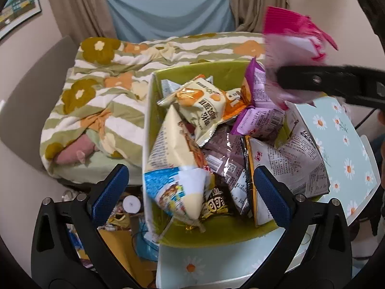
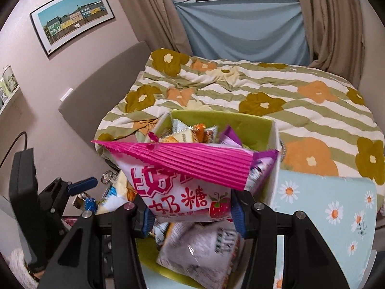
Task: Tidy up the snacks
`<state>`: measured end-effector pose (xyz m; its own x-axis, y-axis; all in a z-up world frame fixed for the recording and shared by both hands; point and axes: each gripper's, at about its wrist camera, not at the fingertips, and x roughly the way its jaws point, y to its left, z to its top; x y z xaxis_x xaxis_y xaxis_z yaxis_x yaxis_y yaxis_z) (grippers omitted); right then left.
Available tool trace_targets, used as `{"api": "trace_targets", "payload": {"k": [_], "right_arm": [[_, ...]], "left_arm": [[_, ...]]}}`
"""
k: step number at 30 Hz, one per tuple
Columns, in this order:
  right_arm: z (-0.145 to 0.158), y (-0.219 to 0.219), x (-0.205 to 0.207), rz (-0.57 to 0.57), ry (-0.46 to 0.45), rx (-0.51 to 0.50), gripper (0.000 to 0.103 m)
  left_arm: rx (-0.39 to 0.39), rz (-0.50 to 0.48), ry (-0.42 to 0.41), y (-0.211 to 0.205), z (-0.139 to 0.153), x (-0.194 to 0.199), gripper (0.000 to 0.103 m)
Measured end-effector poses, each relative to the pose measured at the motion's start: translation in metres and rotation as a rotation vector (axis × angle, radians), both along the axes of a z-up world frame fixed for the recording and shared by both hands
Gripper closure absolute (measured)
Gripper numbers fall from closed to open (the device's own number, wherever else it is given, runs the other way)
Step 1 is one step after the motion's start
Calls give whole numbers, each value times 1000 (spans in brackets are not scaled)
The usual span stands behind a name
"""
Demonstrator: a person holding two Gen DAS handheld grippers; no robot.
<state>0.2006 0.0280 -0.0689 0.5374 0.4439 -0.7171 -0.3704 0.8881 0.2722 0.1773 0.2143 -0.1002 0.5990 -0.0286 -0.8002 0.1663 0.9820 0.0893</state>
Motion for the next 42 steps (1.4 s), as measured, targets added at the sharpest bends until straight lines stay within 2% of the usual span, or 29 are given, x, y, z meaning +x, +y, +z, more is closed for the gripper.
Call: {"api": "trace_targets", "payload": {"k": [2, 4, 5, 6, 7, 8, 17, 23, 27, 34, 42], "right_arm": [[-1, 7, 8, 4, 11, -2, 55], [-7, 16, 15, 6, 39, 2, 50], [-11, 19, 17, 1, 46, -1, 37], [-14, 21, 18, -6, 48, -7, 13], [-18, 22, 18, -18, 49, -10, 3], [-20, 21, 16, -29, 50, -6, 0], [-21, -5, -6, -103, 52, 21, 0], [8, -28, -27, -109, -15, 32, 0], [30, -49, -50, -120, -61, 27, 0], [67, -96, -110, -206, -151, -59, 0], [67, -140, -165, -370, -189, -148, 0]], "left_arm": [[1, 7, -2, 4, 0, 0, 0], [6, 17, -1, 8, -2, 2, 0], [4, 21, 3, 8, -4, 2, 0], [-2, 22, 11, 11, -8, 3, 0], [-5, 21, 14, 11, -9, 3, 0], [-5, 15, 13, 11, -11, 2, 0], [15, 5, -4, 4, -8, -12, 0], [18, 25, -67, -16, 22, -32, 0], [-28, 51, -114, -30, 48, -51, 0], [-94, 71, -209, -51, 87, -88, 0], [-99, 73, -269, -74, 97, -121, 0]]}}
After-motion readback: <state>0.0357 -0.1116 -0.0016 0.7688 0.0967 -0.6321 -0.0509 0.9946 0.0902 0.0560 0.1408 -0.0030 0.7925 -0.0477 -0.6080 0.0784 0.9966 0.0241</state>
